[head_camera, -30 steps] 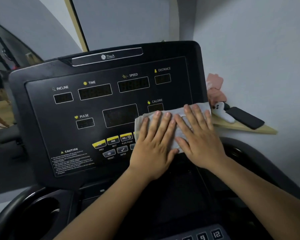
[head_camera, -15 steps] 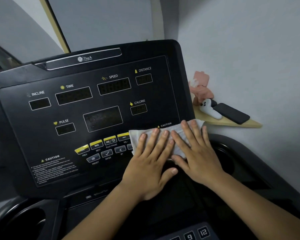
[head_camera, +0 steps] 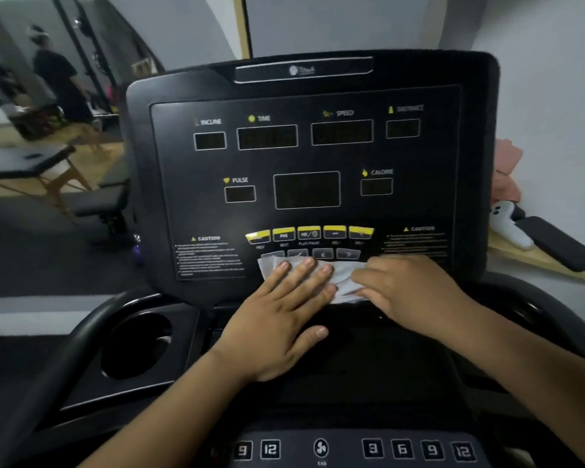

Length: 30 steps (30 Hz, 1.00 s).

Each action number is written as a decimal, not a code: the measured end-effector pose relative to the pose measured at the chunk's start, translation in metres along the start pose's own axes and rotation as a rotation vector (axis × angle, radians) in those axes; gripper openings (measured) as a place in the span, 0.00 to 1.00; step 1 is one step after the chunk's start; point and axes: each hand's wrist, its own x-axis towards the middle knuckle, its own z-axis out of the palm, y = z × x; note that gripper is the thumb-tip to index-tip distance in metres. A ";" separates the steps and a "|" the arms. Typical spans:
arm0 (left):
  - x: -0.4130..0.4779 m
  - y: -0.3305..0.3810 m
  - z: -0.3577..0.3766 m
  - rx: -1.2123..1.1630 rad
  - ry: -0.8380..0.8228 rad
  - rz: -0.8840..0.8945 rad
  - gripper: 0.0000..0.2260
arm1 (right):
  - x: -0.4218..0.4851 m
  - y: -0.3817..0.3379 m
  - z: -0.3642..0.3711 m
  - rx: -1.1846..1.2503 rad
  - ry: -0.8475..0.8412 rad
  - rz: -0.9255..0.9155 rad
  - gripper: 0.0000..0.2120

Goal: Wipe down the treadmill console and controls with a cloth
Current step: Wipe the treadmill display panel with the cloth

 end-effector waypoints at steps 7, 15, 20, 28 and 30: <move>-0.062 -0.033 0.003 -0.062 0.069 -0.165 0.26 | 0.034 -0.086 0.013 0.085 -0.095 0.011 0.17; -0.121 -0.084 0.006 0.031 0.097 -0.341 0.26 | 0.085 -0.161 0.024 0.202 -0.223 -0.081 0.33; -0.134 -0.096 0.004 -0.030 0.152 -0.529 0.27 | 0.125 -0.196 0.034 0.161 -0.159 -0.089 0.35; -0.143 -0.076 0.013 -0.037 0.122 -0.444 0.26 | 0.109 -0.171 0.046 0.176 -0.049 -0.216 0.22; -0.131 -0.072 0.012 -0.062 0.139 -0.419 0.26 | 0.101 -0.154 0.049 0.207 0.028 -0.180 0.15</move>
